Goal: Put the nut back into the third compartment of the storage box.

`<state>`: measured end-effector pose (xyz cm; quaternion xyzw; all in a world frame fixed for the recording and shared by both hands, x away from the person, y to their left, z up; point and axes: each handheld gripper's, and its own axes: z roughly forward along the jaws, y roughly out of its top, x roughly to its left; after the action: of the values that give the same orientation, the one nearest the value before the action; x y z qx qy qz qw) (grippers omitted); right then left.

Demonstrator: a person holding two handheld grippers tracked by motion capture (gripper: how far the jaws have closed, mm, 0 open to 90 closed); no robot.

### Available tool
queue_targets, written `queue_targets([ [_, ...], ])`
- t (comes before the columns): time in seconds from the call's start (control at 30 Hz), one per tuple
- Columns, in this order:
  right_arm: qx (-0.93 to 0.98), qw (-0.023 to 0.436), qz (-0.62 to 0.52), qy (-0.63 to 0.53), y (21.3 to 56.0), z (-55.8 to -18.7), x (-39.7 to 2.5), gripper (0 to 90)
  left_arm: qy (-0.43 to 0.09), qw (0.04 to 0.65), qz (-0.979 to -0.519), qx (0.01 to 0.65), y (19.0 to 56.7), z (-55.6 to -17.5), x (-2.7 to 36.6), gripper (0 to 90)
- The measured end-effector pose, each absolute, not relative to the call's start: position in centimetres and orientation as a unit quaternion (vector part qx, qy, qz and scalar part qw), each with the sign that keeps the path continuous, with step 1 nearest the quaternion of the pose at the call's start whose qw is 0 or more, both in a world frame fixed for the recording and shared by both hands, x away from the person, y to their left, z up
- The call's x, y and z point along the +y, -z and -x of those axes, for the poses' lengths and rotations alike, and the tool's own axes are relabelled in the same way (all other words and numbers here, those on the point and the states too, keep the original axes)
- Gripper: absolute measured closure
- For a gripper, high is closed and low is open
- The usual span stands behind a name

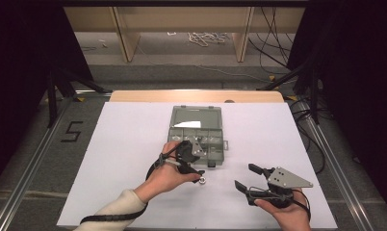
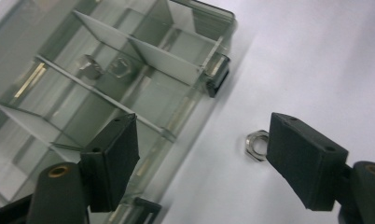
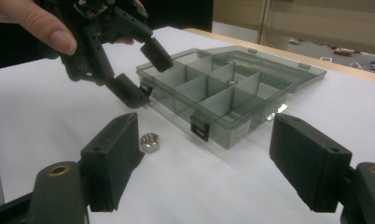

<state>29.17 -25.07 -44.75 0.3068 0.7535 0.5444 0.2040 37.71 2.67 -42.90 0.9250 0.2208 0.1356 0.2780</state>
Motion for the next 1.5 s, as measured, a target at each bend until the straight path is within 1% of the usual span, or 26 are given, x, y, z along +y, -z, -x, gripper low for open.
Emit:
queue_targets([
  [0.47,0.759,0.205,-0.311,-0.534,44.6,-29.1,-25.2,25.2,-0.101,0.238,-0.948,0.184,44.6,-36.6,0.9,35.5],
  [0.5,0.762,0.2,-0.314,-0.53,44.6,-29.0,-25.2,25.2,-0.097,0.237,-0.948,0.187,44.6,-36.5,0.8,36.5],
  [0.6,0.754,0.205,-0.306,-0.544,44.8,-29.2,-25.1,25.2,-0.091,0.231,-0.951,0.187,45.0,-36.6,0.5,39.0],
  [0.9,0.759,0.206,-0.311,-0.533,44.6,-29.0,-25.2,25.2,-0.058,0.216,-0.955,0.196,46.0,-37.1,0.2,44.6],
  [0.93,0.755,0.206,-0.308,-0.541,44.7,-29.1,-25.1,25.2,-0.057,0.206,-0.959,0.186,45.9,-37.3,0.2,44.8],
  [0.97,0.756,0.206,-0.309,-0.54,44.7,-29.1,-25.1,25.2,-0.055,0.215,-0.954,0.199,46.1,-37.1,0.1,45.5],
  [1.0,0.754,0.204,-0.306,-0.543,44.8,-29.2,-25.1,25.2,-0.052,0.206,-0.959,0.19,46.0,-37.3,0.1,46.2],
  [1.03,0.761,0.205,-0.311,-0.53,44.6,-29.0,-25.2,25.2,-0.049,0.212,-0.955,0.2,46.1,-37.2,0.0,46.9],
  [1.23,0.754,0.204,-0.306,-0.544,44.8,-29.2,-25.1,25.2,-0.036,0.21,-0.955,0.206,46.6,-37.3,-0.1,51.8],
  [1.3,0.761,0.205,-0.311,-0.531,44.6,-29.0,-25.3,25.2,-0.033,0.209,-0.955,0.207,46.5,-37.4,-0.1,52.8],
  [1.37,0.755,0.204,-0.306,-0.543,44.8,-29.2,-25.1,25.2,-0.033,0.209,-0.955,0.208,46.5,-37.4,-0.1,53.9],
  [1.5,0.762,0.205,-0.311,-0.53,44.6,-29.0,-25.2,25.2,-0.033,0.208,-0.954,0.212,46.5,-37.3,-0.1,57.8],
])
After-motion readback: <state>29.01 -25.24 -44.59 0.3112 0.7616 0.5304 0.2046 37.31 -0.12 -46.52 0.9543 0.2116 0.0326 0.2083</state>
